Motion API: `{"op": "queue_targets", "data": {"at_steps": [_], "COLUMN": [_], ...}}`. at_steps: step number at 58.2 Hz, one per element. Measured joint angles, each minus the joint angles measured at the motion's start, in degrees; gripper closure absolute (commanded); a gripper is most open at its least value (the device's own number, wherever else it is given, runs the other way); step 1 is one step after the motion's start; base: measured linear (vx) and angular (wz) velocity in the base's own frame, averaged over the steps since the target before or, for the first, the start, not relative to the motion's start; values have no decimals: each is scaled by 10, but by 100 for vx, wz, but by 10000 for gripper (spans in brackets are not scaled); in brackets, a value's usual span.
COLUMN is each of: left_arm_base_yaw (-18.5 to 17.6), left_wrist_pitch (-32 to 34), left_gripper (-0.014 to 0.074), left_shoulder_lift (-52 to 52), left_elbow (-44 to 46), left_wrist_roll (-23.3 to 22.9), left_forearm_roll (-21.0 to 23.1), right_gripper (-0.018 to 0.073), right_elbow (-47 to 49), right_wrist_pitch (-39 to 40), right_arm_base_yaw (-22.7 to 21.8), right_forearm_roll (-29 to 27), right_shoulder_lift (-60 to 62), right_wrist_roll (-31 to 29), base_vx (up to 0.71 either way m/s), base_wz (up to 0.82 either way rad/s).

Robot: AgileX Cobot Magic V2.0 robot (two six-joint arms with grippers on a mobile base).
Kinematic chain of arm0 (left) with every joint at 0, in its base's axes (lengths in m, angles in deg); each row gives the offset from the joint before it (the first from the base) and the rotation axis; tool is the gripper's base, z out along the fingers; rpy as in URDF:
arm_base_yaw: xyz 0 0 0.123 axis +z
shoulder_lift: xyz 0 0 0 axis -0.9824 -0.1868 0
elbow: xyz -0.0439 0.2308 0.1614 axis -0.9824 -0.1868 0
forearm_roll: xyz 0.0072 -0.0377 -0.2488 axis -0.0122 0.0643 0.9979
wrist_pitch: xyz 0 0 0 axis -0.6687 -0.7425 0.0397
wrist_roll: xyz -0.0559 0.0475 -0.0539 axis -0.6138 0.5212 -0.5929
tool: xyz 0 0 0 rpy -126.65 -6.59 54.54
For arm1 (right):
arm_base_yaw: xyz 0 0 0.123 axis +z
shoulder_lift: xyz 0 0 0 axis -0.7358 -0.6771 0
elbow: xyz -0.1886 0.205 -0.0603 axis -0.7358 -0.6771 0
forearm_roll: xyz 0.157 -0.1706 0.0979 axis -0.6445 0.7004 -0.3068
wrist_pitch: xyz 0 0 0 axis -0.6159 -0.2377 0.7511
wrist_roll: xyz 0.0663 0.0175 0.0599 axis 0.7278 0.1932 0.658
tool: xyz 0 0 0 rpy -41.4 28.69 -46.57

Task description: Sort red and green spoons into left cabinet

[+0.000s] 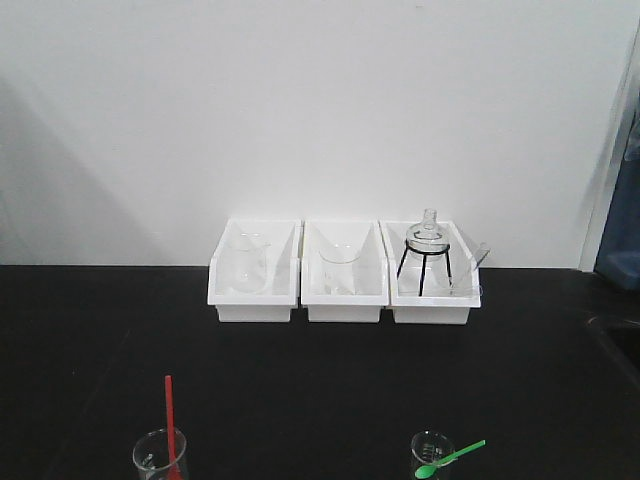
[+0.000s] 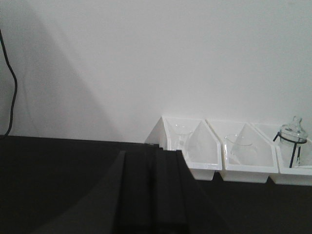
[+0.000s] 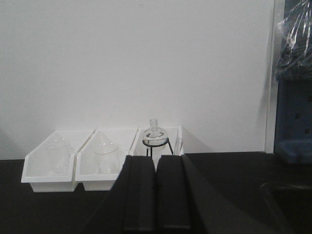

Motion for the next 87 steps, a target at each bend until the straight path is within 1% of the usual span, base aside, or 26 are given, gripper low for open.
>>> {"op": "queue_targets", "data": {"at_steps": [9,17,26,30,34,38,45,48,53,60,64,72,78,83,87], "left_arm_base_yaw": [0,0,0,0,0,0,0,0,0,0,0,0,0,0,0], "left_wrist_pitch": [0,3,5,5,5,0,-11,-18,-26,-43,-54,-70,-73,-74,-75], "left_gripper": [557,510,410,334,263,172,53,13,-26,-32,-25,-4,15,25,30], "left_shoulder_lift": [-7,-7,-7,-7,-7,-7,-7,-7,-7,-9,-12,-12,-12,-12,-12], "left_elbow": [0,0,0,0,0,0,0,0,0,0,0,0,0,0,0], "left_wrist_roll": [0,0,0,0,0,0,0,0,0,0,0,0,0,0,0], "left_forearm_roll": [0,0,0,0,0,0,0,0,0,0,0,0,0,0,0], "right_gripper": [525,438,256,136,38,-69,-172,-169,-164,-137,-113,-57,-10,19,37], "right_elbow": [0,0,0,0,0,0,0,0,0,0,-3,-48,-126,-198,-255], "right_wrist_pitch": [-7,-13,-25,-29,-31,-32,-32,-32,-32,-28,-11,80,169,241,301], "right_arm_base_yaw": [0,0,0,0,0,0,0,0,0,0,0,0,0,0,0], "right_forearm_roll": [-22,-25,-26,-27,-27,-27,-27,-27,-27,-36,-41,-44,-44,-44,-33], "right_shoulder_lift": [-6,-6,-6,-6,-6,-6,-6,-6,-6,-6,-6,-6,-6,-18,-37], "right_wrist_roll": [0,0,0,0,0,0,0,0,0,2,2,1,9,39,80], "base_vx": [0,0,0,0,0,0,0,0,0,0,0,0,0,0,0], "base_wz": [0,0,0,0,0,0,0,0,0,0,0,0,0,0,0]}}
